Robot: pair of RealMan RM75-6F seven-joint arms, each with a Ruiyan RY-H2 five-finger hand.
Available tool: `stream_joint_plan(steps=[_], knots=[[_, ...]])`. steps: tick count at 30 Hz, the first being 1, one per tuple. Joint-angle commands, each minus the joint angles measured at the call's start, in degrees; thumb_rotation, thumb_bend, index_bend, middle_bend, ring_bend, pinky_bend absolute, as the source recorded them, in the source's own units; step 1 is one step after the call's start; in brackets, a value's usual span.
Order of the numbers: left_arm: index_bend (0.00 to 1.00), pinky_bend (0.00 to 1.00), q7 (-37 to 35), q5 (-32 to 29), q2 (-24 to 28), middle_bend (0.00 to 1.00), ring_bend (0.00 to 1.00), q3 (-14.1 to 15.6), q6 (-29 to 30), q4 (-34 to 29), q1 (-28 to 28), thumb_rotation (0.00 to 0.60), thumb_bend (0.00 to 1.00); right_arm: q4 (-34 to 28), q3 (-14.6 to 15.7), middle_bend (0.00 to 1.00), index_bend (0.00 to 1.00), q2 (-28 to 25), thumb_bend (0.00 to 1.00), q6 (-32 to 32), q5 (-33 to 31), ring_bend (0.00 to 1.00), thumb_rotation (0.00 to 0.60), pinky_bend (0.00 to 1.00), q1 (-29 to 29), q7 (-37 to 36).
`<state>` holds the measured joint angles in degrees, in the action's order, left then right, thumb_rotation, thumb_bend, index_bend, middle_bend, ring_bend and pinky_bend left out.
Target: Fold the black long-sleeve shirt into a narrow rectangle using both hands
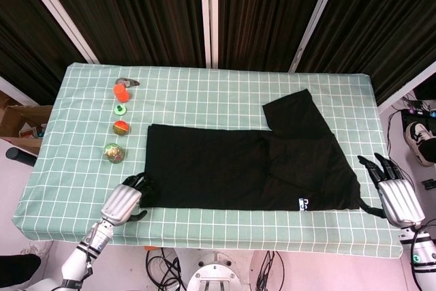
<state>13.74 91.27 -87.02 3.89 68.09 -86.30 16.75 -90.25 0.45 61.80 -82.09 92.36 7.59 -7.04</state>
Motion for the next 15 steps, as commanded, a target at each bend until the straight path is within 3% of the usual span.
stream_joint_plan(steps=[1,9,15], knots=[[0.39,0.21,1.25,-0.07,-2.02,0.21,0.12,0.08,-0.27,2.26,0.2,0.6,0.22,0.24,0.18,0.22,0.1,0.18,0.2,-0.12,0.05,0.02,0.6,0.15,-0.2,-0.27],[0.39,0.21,0.76,-0.3,-4.96,0.21,0.12,0.31,0.44,5.94,-0.11,0.6,0.23,1.48,0.52,0.22,0.1,0.91,0.2,-0.98,-0.08,0.02,0.6,0.15,-1.09,-1.31],[0.46,0.21,-3.04,2.3,-9.69,0.22,0.12,0.13,2.67,12.61,0.5,0.6,0.29,3.87,1.56,0.22,0.1,2.84,0.21,0.41,-0.9,0.02,0.6,0.15,-1.7,-2.5]])
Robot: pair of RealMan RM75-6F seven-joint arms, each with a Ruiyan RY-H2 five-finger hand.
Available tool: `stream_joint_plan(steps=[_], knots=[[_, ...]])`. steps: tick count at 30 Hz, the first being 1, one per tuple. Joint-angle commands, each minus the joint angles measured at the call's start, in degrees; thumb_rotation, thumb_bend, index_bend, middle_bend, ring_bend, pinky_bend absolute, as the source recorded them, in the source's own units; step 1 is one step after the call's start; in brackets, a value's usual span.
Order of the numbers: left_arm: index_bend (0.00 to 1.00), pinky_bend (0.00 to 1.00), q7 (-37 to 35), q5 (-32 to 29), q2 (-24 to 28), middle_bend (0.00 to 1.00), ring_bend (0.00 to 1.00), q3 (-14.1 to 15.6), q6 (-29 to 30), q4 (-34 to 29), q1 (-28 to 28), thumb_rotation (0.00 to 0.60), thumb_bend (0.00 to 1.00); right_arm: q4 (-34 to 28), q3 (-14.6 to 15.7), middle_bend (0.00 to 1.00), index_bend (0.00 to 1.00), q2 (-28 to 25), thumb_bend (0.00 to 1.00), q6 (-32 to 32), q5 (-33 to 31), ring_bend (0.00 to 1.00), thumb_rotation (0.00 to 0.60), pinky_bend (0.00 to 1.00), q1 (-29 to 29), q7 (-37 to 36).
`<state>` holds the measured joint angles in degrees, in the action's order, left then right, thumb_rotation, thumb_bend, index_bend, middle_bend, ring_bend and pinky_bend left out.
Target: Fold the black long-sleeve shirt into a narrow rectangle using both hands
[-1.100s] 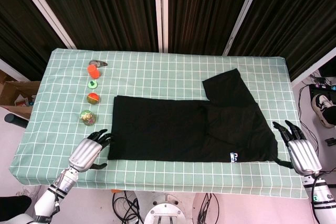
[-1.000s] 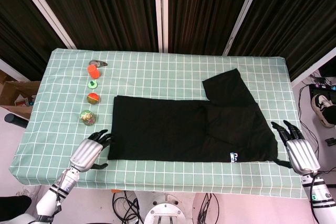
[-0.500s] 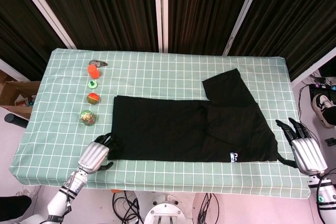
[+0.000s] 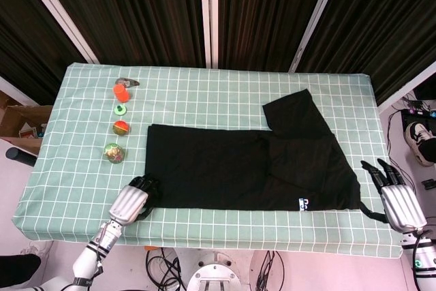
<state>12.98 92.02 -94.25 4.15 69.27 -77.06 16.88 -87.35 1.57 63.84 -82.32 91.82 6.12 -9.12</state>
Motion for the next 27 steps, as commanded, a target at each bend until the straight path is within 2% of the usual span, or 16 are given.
stream_joint_plan(steps=[1,3,6,10,16,21,23,27], knots=[[0.47,0.21,-3.23,1.99,-3.14,0.22,0.12,-0.21,2.18,4.38,0.38,0.6,0.3,1.53,0.7,0.22,0.1,1.24,0.21,1.0,-0.39,0.02,0.6,0.15,-0.31,-0.47],[0.51,0.21,-5.61,3.22,-4.39,0.24,0.12,-0.28,3.98,6.38,0.43,0.6,0.35,2.72,1.35,0.22,0.11,2.18,0.21,1.87,-0.3,0.02,0.6,0.15,-0.37,-0.68],[0.55,0.22,-8.94,4.8,-5.84,0.27,0.13,-0.18,6.43,9.18,0.47,0.6,0.41,5.51,2.38,0.22,0.18,4.26,0.21,3.32,0.09,0.02,0.6,0.15,-0.36,-1.25],[0.56,0.22,-10.17,4.75,-6.08,0.27,0.13,-0.04,6.36,10.3,0.77,0.6,0.42,12.85,3.17,0.21,0.3,8.78,0.2,4.27,0.48,0.02,0.6,0.15,-0.68,1.56],[0.57,0.22,-11.15,4.0,-6.02,0.27,0.13,-0.39,6.61,10.53,0.85,0.6,0.42,22.78,2.79,0.22,0.36,15.19,0.2,4.07,1.02,0.02,0.6,0.15,-0.35,-3.38],[0.56,0.21,-11.21,3.65,-5.67,0.27,0.13,-0.41,6.73,10.14,0.85,0.6,0.42,28.26,2.96,0.23,0.37,17.87,0.21,5.27,1.43,0.02,0.6,0.15,0.52,-4.09],[0.56,0.21,-11.2,3.48,-5.56,0.27,0.13,-0.35,6.62,9.96,0.87,0.6,0.42,30.1,2.99,0.23,0.37,18.75,0.23,5.31,1.67,0.02,0.6,0.15,0.77,-3.96],[0.57,0.21,-11.93,2.93,-5.93,0.27,0.14,-0.55,6.6,10.03,0.85,0.6,0.42,34.41,2.92,0.25,0.43,21.27,0.34,5.31,2.06,0.03,0.6,0.15,1.3,-4.72]])
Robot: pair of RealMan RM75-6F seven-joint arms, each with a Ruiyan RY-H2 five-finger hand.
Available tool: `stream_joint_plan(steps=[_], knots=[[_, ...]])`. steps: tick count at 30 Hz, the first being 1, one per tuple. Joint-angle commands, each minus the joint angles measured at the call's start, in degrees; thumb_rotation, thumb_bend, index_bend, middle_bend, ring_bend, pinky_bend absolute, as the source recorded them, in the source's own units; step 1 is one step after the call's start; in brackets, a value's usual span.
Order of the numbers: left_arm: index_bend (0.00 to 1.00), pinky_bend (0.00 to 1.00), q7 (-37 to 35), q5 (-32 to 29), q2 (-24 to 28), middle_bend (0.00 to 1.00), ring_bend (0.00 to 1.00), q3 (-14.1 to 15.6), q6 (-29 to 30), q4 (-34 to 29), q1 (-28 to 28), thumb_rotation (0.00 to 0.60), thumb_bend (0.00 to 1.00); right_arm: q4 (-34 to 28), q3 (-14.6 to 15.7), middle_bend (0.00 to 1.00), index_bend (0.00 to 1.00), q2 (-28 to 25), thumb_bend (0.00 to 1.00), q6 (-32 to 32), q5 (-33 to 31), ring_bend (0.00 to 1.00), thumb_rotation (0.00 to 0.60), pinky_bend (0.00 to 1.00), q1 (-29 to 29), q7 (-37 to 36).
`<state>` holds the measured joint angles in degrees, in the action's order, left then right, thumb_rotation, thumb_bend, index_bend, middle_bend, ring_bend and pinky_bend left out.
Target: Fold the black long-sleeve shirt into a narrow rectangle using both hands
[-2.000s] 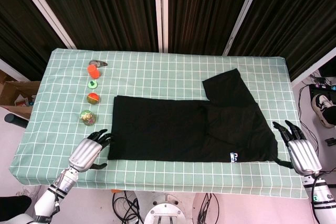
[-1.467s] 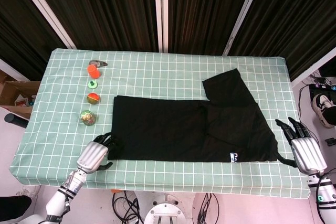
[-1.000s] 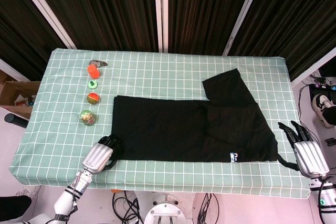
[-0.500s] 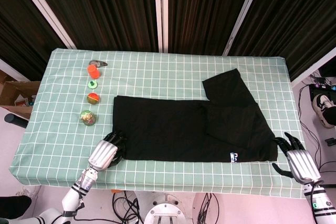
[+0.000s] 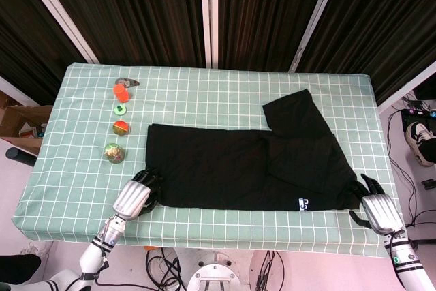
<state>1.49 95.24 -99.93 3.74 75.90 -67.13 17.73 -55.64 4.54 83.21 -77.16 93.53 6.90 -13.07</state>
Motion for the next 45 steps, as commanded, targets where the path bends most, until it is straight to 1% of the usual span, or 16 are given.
stream_joint_plan(steps=[1,4,5,7,9,13,19,29,37,42,45], knots=[[0.57,0.21,-0.77,-0.47,-0.42,0.27,0.13,-0.27,-0.03,0.22,0.0,0.6,0.42,3.69,-0.12,0.27,0.46,2.57,0.38,0.08,0.41,0.04,0.6,0.15,0.66,-1.2],[0.59,0.21,-1.96,-1.01,-0.79,0.25,0.13,-0.63,0.06,0.76,-0.02,0.6,0.42,6.36,-0.18,0.31,0.57,4.33,0.49,-0.52,0.73,0.08,0.6,0.16,0.9,-2.98],[0.59,0.21,-2.36,-1.2,-0.82,0.25,0.13,-0.74,0.1,0.9,-0.04,0.6,0.42,6.9,-0.09,0.31,0.59,4.6,0.51,-0.64,0.88,0.08,0.6,0.17,0.96,-3.35],[0.59,0.21,-3.47,-1.74,-0.76,0.25,0.13,-0.99,0.16,1.09,-0.16,0.6,0.42,7.68,0.19,0.32,0.62,4.93,0.56,-1.3,1.4,0.09,0.6,0.17,1.02,-4.04],[0.6,0.21,-4.47,-2.22,-0.65,0.25,0.13,-1.16,0.42,1.2,-0.42,0.6,0.42,7.96,0.35,0.33,0.64,5.01,0.58,-2.27,1.79,0.1,0.6,0.17,0.92,-4.64],[0.6,0.21,-5.24,-2.45,-0.39,0.25,0.13,-0.97,1.66,1.48,-1.29,0.6,0.43,7.13,0.76,0.33,0.64,4.62,0.59,-4.01,2.6,0.1,0.6,0.17,0.72,-5.57],[0.6,0.21,-5.0,-2.2,1.12,0.25,0.13,0.46,4.6,0.78,-3.8,0.6,0.43,4.17,1.62,0.33,0.64,3.85,0.59,-6.2,4.17,0.1,0.6,0.17,0.55,-4.49],[0.6,0.21,-5.94,-2.73,2.9,0.25,0.13,2.71,7.64,1.07,-8.24,0.6,0.43,0.14,2.69,0.33,0.64,3.42,0.59,-6.01,5.71,0.1,0.6,0.17,1.34,-1.2],[0.6,0.21,-5.71,-0.49,4.4,0.25,0.13,5.01,10.83,-0.78,-11.03,0.6,0.43,-5.35,5.23,0.33,0.64,0.75,0.59,-8.01,6.0,0.1,0.6,0.17,-2.02,2.24],[0.6,0.21,-4.96,0.96,5.04,0.25,0.13,6.21,11.79,-1.79,-12.13,0.6,0.43,-7.64,6.53,0.32,0.63,-0.23,0.59,-9.67,6.22,0.1,0.6,0.17,-4.39,4.21],[0.6,0.21,-4.88,1.41,5.35,0.25,0.13,6.65,11.9,-2.33,-12.56,0.6,0.43,-8.39,6.82,0.32,0.61,-0.5,0.59,-10.05,6.42,0.1,0.6,0.17,-5.0,5.01]])
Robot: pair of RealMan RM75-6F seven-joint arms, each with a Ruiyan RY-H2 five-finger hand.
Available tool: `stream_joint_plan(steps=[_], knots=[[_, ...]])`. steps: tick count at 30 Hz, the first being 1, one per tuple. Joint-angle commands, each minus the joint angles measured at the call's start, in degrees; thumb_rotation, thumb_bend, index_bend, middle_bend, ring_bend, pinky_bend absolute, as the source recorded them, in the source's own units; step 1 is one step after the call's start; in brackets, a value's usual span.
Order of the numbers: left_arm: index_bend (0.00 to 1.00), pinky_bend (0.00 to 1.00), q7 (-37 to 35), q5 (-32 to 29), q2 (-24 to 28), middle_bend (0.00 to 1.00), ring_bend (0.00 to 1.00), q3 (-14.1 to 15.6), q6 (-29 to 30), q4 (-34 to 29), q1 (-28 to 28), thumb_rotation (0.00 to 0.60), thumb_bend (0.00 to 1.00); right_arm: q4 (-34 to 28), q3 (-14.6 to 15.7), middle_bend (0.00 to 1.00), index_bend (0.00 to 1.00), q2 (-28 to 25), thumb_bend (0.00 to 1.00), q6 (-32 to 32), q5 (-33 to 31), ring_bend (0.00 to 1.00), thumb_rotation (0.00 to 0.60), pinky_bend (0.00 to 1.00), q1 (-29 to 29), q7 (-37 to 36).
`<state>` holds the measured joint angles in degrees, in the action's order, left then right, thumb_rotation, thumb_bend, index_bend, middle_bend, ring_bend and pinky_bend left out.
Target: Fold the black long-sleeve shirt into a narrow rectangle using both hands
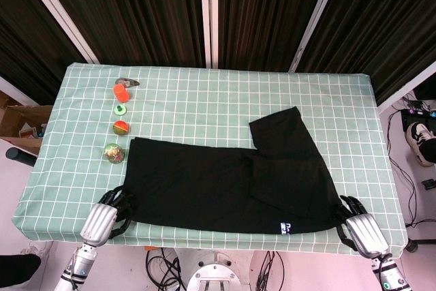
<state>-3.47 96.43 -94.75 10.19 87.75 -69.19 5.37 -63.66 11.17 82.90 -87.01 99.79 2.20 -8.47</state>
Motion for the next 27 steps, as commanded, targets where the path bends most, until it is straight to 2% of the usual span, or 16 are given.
stream_joint_plan(steps=[1,4,6,7,8,10,12,14,18,20,23,25,27], knots=[[0.6,0.21,0.18,0.42,0.24,0.25,0.13,0.33,0.02,-0.43,-0.3,0.6,0.44,-0.58,0.21,0.31,0.61,-0.25,0.59,-0.22,0.25,0.1,0.6,0.17,-0.38,0.6],[0.6,0.21,0.45,0.7,0.28,0.25,0.13,0.52,-0.07,-0.67,-0.63,0.6,0.44,-0.94,0.32,0.3,0.59,-0.43,0.58,0.23,0.38,0.1,0.6,0.16,-0.39,0.98],[0.57,0.2,0.46,0.62,0.25,0.25,0.13,0.64,-0.35,-0.64,-0.92,0.6,0.44,-1.28,0.31,0.29,0.56,-0.66,0.52,0.59,0.28,0.09,0.6,0.15,-0.45,1.53],[0.54,0.2,0.51,0.43,0.33,0.23,0.12,0.63,-0.6,-0.82,-1.02,0.6,0.43,-1.62,0.31,0.27,0.5,-0.86,0.44,0.93,0.04,0.09,0.6,0.13,-0.49,1.63],[0.45,0.2,0.67,0.24,0.46,0.2,0.1,0.53,-0.8,-1.15,-1.06,0.6,0.38,-2.11,0.24,0.25,0.42,-1.14,0.35,1.21,-0.24,0.07,0.6,0.12,-0.52,1.7],[0.27,0.2,1.0,0.0,1.01,0.15,0.08,0.02,-0.72,-2.23,-1.09,0.6,0.29,-4.04,-0.08,0.18,0.18,-2.34,0.14,1.49,-0.8,0.02,0.6,0.07,-0.42,1.43],[0.17,0.2,0.72,-0.06,1.62,0.14,0.08,-0.59,-0.18,-3.31,-1.08,0.6,0.25,-6.25,-0.6,0.15,0.06,-4.1,0.06,0.88,-0.7,0.0,0.6,0.05,-0.04,1.49],[0.14,0.2,-0.03,0.02,2.61,0.14,0.07,-1.31,0.64,-4.59,-1.0,0.6,0.25,-9.24,-1.23,0.14,0.01,-6.98,0.04,0.03,-0.12,0.0,0.6,0.05,0.75,1.87],[0.14,0.19,-1.86,0.41,4.69,0.14,0.07,-2.95,2.97,-6.69,-0.88,0.6,0.25,-16.79,-4.3,0.14,0.01,-14.46,0.05,0.4,-0.34,0.0,0.6,0.05,4.38,1.42],[0.14,0.19,-3.18,0.35,5.72,0.14,0.07,-3.68,3.67,-7.99,-0.74,0.6,0.25,-19.99,-6.7,0.17,0.04,-17.47,0.11,2.96,-2.18,0.0,0.6,0.06,7.07,1.12],[0.14,0.19,-4.64,-0.26,7.34,0.14,0.07,-5.06,4.4,-10.13,-0.54,0.6,0.25,-24.46,-11.28,0.22,0.16,-21.08,0.24,11.61,-7.52,0.01,0.6,0.1,13.08,2.86],[0.14,0.19,-4.04,-0.71,7.81,0.14,0.07,-6.23,5.03,-10.73,-0.49,0.6,0.25,-25.34,-14.86,0.24,0.24,-21.17,0.31,18.73,-12.24,0.02,0.6,0.13,17.91,3.89],[0.14,0.19,-3.48,-1.21,7.84,0.14,0.07,-6.99,5.06,-10.99,-0.42,0.6,0.25,-24.3,-17.88,0.26,0.29,-19.76,0.33,24.88,-16.69,0.04,0.6,0.14,22.14,4.42]])
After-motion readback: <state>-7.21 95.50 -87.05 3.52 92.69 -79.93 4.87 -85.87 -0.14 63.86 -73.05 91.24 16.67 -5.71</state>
